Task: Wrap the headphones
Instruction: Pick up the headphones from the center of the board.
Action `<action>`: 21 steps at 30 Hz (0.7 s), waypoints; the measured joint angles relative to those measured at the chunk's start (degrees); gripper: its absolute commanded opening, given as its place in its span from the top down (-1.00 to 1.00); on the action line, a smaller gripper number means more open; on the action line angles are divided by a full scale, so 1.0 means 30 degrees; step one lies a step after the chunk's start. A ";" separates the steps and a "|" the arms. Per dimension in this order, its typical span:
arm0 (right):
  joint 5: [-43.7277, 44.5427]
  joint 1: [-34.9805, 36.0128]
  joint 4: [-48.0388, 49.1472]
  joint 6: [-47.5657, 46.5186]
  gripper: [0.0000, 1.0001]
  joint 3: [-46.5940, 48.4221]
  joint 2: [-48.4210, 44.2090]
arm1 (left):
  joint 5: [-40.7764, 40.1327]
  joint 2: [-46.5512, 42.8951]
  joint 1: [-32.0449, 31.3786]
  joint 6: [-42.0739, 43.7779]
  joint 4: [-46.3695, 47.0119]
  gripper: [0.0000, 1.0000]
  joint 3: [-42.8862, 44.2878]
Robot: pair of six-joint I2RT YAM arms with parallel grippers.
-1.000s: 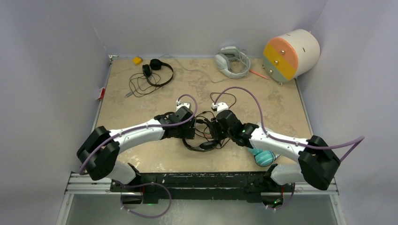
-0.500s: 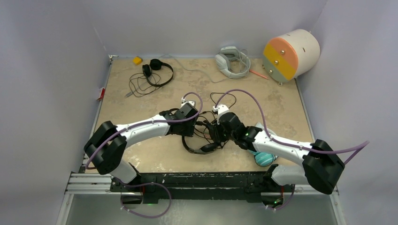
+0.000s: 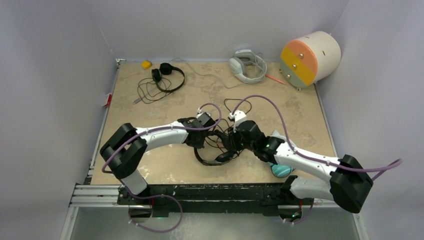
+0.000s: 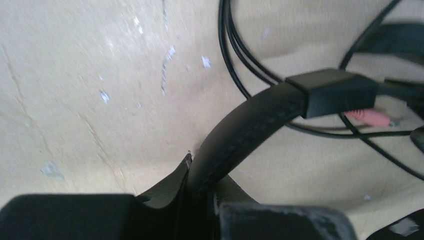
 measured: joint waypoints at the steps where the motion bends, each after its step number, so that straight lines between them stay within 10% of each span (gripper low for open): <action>1: 0.0117 -0.0007 0.0168 -0.0124 0.31 -0.0022 -0.0219 | 0.0080 0.0036 -0.0131 0.0182 -0.0306 1.00 0.0015; 9: 0.0117 0.0000 -0.0641 0.0379 -0.59 -0.0015 -0.3483 | -0.2433 -0.3381 -0.0138 -0.0372 -0.2943 1.00 0.0452; 21: 0.0670 0.0000 -0.2353 0.0510 -0.65 0.1588 -0.8983 | -0.1698 -0.8371 0.4481 0.0954 -0.6827 1.00 0.3810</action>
